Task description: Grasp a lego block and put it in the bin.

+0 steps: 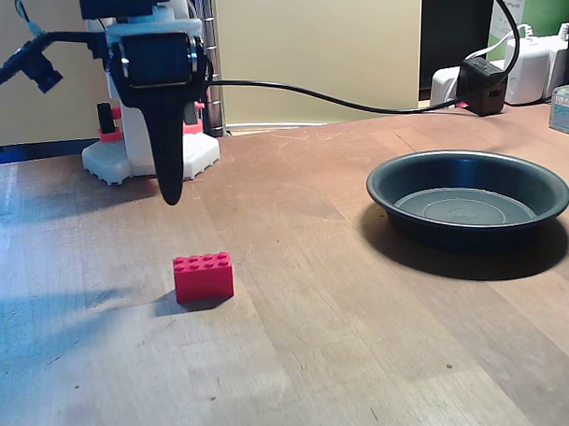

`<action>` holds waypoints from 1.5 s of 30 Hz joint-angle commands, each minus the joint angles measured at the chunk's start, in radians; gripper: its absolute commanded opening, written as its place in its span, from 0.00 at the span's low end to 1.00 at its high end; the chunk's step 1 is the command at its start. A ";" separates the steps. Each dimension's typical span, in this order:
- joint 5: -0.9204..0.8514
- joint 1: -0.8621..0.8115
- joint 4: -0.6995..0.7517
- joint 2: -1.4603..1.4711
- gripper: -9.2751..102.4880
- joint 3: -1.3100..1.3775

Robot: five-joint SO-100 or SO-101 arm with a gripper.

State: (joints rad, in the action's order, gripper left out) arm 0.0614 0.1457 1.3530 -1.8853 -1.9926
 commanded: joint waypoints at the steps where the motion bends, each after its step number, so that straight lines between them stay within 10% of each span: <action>1: 0.015 0.011 -0.009 0.071 0.08 0.089; 16: 0.003 0.000 -0.026 0.212 0.26 0.178; 45: 0.005 0.031 -0.029 0.224 0.27 0.132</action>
State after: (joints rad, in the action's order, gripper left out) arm 0.0706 0.1795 1.3300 -1.6582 -1.8638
